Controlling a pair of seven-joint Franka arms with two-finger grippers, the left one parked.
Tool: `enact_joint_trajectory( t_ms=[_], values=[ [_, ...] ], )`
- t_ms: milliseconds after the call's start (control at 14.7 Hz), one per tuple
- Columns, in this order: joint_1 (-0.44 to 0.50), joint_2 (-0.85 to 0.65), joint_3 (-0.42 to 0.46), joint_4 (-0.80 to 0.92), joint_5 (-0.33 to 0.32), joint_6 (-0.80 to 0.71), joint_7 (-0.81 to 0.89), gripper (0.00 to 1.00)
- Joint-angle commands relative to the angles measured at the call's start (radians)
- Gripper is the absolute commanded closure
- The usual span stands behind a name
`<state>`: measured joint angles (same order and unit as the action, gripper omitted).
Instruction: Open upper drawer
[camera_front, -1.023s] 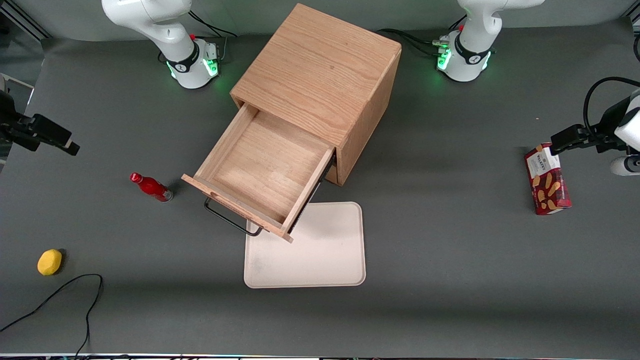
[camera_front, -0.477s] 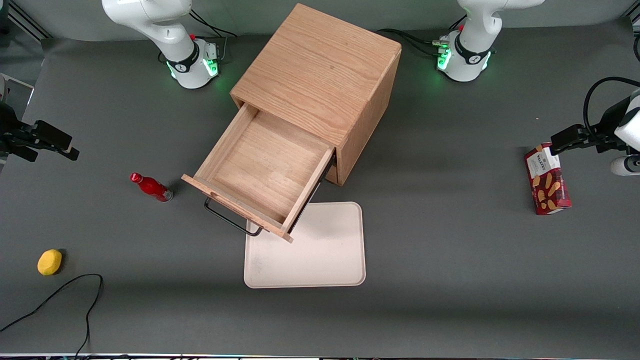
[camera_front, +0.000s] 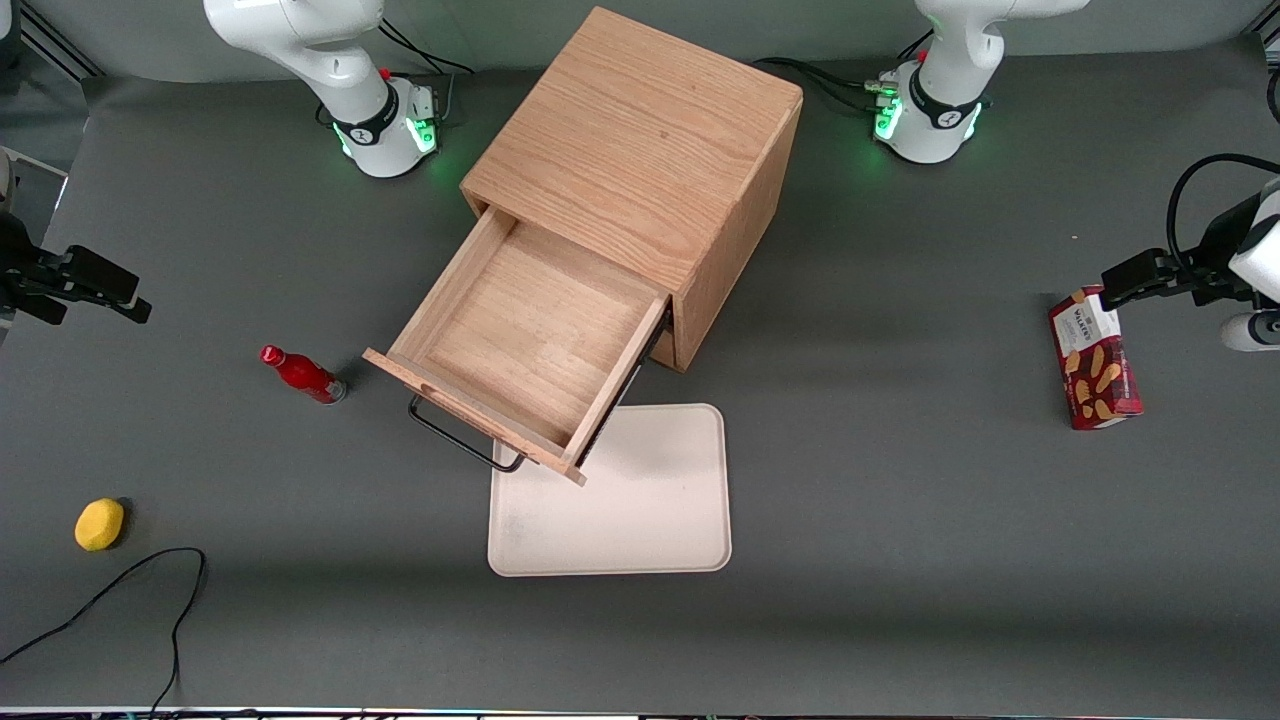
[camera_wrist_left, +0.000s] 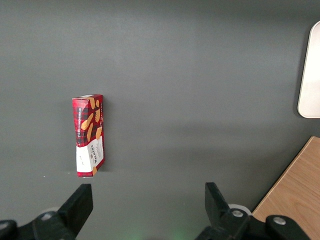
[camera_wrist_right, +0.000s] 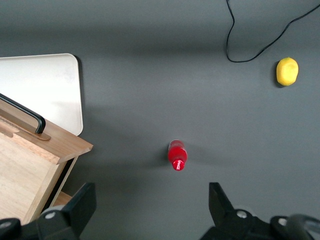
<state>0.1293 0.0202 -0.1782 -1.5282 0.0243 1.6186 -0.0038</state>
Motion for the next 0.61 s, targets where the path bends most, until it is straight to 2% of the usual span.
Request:
enact_joint_trajectory(
  t_ms=[0, 205, 341, 545],
  values=[
    [-0.014, -0.012, 0.006, -0.016, -0.014, 0.032, -0.039, 0.0],
    [-0.052, -0.016, 0.022, -0.02, -0.011, 0.029, -0.085, 0.0],
    [-0.105, -0.014, 0.084, -0.018, -0.011, 0.026, -0.085, 0.0],
    [-0.109, -0.013, 0.088, -0.018, -0.011, 0.021, -0.084, 0.0]
  ],
)
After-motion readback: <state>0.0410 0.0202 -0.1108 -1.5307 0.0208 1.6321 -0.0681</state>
